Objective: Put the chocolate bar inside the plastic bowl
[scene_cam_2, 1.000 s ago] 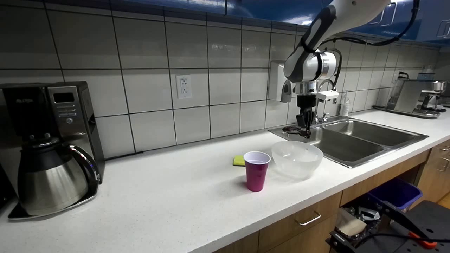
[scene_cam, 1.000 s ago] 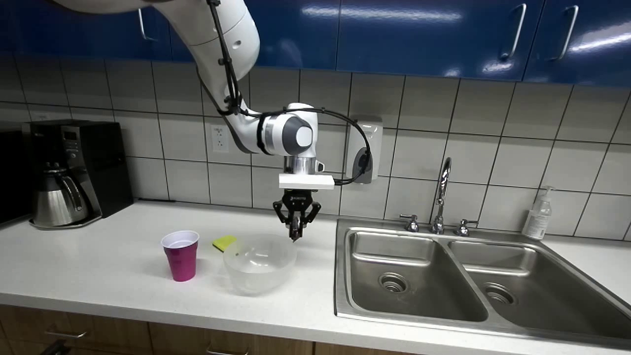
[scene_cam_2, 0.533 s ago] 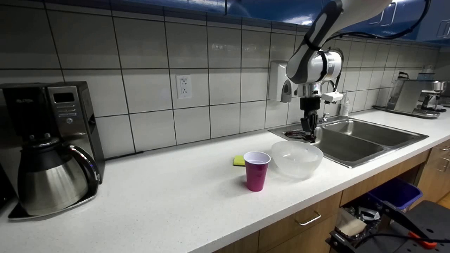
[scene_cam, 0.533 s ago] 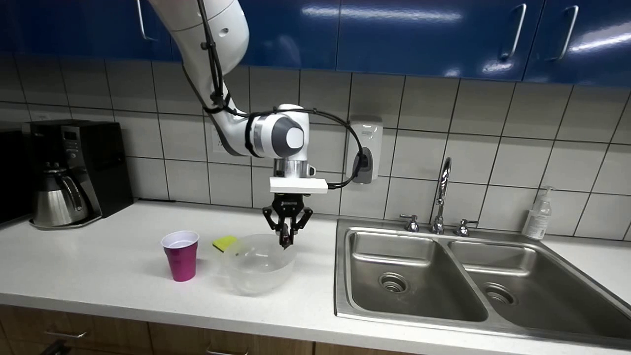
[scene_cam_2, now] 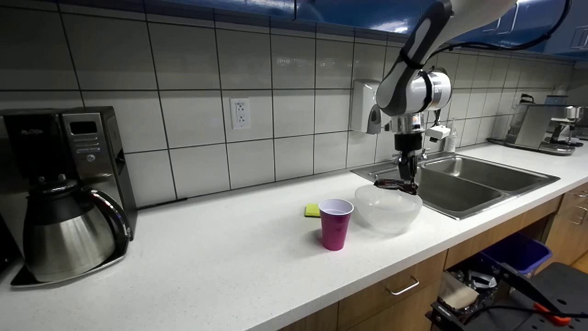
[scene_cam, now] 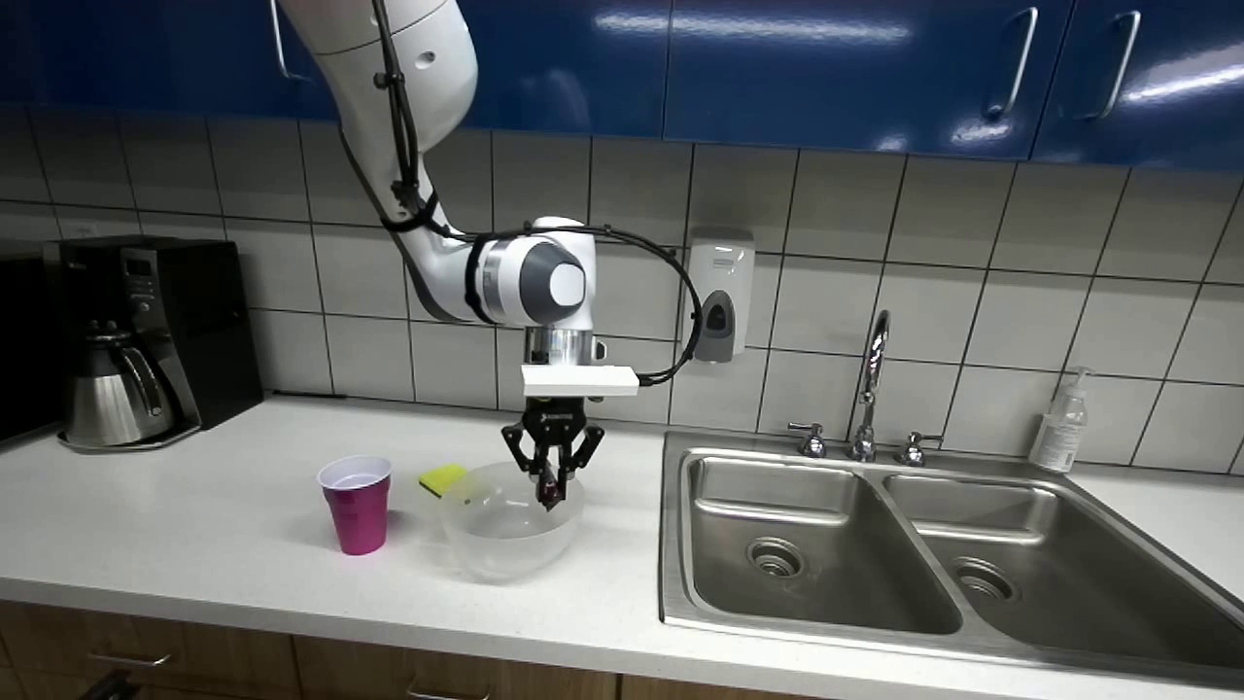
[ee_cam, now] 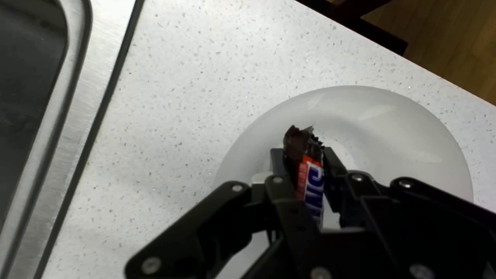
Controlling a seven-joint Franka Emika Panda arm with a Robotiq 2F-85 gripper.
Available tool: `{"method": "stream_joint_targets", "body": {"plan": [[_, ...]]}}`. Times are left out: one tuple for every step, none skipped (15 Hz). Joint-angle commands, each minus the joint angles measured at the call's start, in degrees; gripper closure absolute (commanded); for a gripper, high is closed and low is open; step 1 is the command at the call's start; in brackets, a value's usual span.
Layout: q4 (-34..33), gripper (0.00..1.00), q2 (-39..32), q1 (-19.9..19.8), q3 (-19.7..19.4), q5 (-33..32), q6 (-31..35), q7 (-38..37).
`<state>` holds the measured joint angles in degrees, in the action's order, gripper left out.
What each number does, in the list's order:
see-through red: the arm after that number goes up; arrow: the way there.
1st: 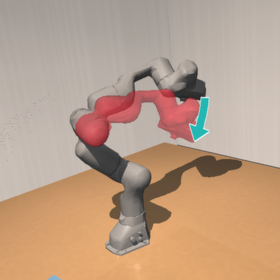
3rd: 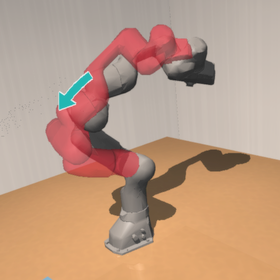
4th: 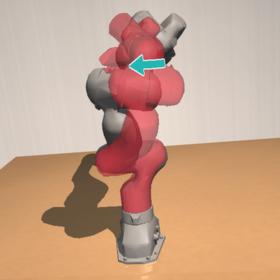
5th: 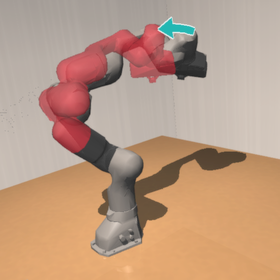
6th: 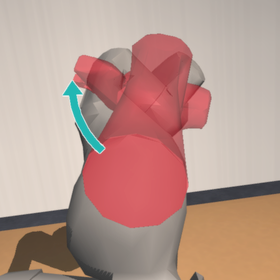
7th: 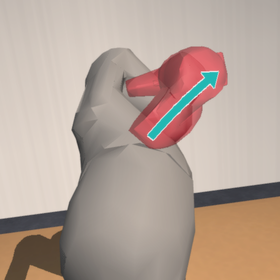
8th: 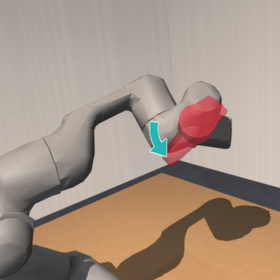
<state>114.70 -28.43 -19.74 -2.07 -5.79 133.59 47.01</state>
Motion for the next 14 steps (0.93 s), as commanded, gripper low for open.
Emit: {"method": "stream_joint_targets", "body": {"plan": [[2.66,0.94,1.6,1.1,-0.87,-1.53,2.17,2.55],[2.6,0.94,1.19,1.26,-0.83,-1.66,2.54,2.85],[2.62,0.94,0.99,1.34,-0.76,-1.76,2.71,3.16],[2.59,0.94,0.67,1.49,-0.7,-1.83,3.29,3.36],[2.48,0.94,0.37,1.61,-0.66,-1.9,3.47,3.59],[2.32,0.94,0.0,1.76,-0.63,-1.93,3.88,3.66],[2.18,0.94,-0.33,1.96,-0.66,-2.01,3.99,3.67],[1.86,0.94,-0.82,2.21,-0.71,-2.21,4.06,3.65],[1.55,0.94,-1.27,2.39,-0.74,-2.33,4.0,3.71],[1.37,0.49,-1.73,2.79,-1.01,-2.81,4.36,3.09],[1.25,0.48,-2.05,2.96,-1.08,-3.1,4.51,2.99],[1.2,0.43,-2.28,3.05,-1.1,-3.34,4.67,2.92],[1.19,0.35,-2.36,3.07,-1.1,-3.54,4.72,2.95],[1.26,0.27,-2.35,3.08,-1.11,-3.73,4.89,2.94]]}}
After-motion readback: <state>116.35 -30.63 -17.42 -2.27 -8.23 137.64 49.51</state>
